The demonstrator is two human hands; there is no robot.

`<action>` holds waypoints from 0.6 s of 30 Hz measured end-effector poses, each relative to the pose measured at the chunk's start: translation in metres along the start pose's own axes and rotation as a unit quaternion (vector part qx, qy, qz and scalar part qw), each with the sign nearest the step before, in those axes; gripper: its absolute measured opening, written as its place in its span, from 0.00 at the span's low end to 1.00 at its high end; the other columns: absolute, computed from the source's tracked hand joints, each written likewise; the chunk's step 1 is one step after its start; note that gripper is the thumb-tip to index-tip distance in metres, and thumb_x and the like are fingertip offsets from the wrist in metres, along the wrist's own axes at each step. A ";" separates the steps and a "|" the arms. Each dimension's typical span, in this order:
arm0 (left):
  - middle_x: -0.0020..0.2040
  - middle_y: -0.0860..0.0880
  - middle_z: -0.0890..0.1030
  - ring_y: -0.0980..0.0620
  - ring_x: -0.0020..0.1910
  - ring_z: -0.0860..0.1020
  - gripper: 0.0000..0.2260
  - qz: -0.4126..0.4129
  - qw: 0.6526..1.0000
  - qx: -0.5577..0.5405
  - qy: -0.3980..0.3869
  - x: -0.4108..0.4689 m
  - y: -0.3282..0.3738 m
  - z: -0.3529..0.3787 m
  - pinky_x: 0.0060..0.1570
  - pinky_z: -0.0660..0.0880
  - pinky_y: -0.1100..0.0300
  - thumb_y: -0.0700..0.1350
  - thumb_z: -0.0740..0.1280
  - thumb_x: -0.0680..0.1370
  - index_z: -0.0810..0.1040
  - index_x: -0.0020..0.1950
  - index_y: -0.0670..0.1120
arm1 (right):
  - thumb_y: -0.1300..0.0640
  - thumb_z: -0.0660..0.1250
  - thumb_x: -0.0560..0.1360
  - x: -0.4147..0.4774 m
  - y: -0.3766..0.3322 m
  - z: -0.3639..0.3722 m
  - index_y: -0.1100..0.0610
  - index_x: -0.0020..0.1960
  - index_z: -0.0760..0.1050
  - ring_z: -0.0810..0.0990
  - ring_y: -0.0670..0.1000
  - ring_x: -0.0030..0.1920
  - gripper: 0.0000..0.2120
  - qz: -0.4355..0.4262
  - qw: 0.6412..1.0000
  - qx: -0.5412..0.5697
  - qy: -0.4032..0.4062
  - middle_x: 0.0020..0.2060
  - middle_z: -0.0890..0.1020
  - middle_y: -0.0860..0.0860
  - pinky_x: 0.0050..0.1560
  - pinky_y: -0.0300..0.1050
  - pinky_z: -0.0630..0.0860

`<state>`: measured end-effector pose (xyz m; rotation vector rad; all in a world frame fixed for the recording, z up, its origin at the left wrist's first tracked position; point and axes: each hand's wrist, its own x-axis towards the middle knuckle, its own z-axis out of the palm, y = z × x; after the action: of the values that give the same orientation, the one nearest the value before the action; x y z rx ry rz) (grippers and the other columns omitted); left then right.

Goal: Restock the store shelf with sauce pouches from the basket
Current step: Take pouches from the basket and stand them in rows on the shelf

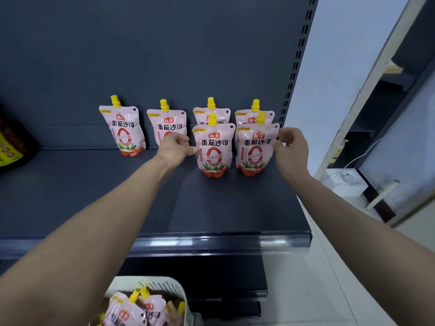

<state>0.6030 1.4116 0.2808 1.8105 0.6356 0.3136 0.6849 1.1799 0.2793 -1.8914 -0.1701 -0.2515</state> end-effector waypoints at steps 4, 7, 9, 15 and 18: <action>0.38 0.53 0.73 0.55 0.42 0.74 0.13 0.056 0.998 0.011 0.021 -0.029 0.002 -0.024 0.39 0.72 0.75 0.33 0.69 0.73 0.73 0.54 0.41 | 0.63 0.62 0.76 -0.040 -0.029 0.008 0.60 0.60 0.72 0.73 0.45 0.53 0.13 -0.075 0.997 -0.011 0.020 0.56 0.77 0.51 0.54 0.33 0.69; 0.38 0.52 0.73 0.58 0.38 0.72 0.11 0.088 0.995 0.042 -0.002 -0.059 -0.004 -0.047 0.36 0.70 0.76 0.33 0.69 0.73 0.72 0.51 0.43 | 0.63 0.62 0.76 -0.081 -0.049 0.024 0.60 0.59 0.74 0.73 0.45 0.53 0.12 -0.121 0.991 -0.011 -0.063 0.55 0.78 0.51 0.52 0.29 0.69; 0.38 0.53 0.73 0.59 0.37 0.72 0.11 0.089 0.993 0.069 -0.024 -0.082 -0.016 -0.065 0.38 0.70 0.75 0.34 0.70 0.72 0.73 0.50 0.43 | 0.64 0.63 0.75 -0.114 -0.056 0.041 0.60 0.58 0.75 0.74 0.46 0.52 0.11 -0.144 0.980 -0.020 -0.138 0.54 0.78 0.52 0.54 0.34 0.71; 0.42 0.47 0.76 0.53 0.40 0.73 0.09 0.007 0.989 0.138 -0.048 -0.153 -0.094 -0.134 0.38 0.70 0.70 0.35 0.72 0.71 0.76 0.48 0.42 | 0.62 0.65 0.76 -0.217 -0.042 0.097 0.62 0.57 0.76 0.77 0.52 0.55 0.11 -0.179 0.907 -0.096 -0.370 0.55 0.79 0.56 0.58 0.43 0.72; 0.42 0.49 0.77 0.53 0.41 0.74 0.07 -0.076 0.986 0.146 -0.038 -0.181 -0.145 -0.169 0.41 0.72 0.69 0.35 0.72 0.71 0.76 0.44 0.44 | 0.60 0.63 0.77 -0.261 -0.022 0.120 0.65 0.56 0.76 0.77 0.56 0.55 0.11 -0.148 0.853 -0.172 -0.471 0.54 0.80 0.57 0.59 0.51 0.73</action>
<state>0.3298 1.4753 0.2184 2.0277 0.7938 0.0491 0.4378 1.3022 0.1943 -2.1936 -1.1513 0.5054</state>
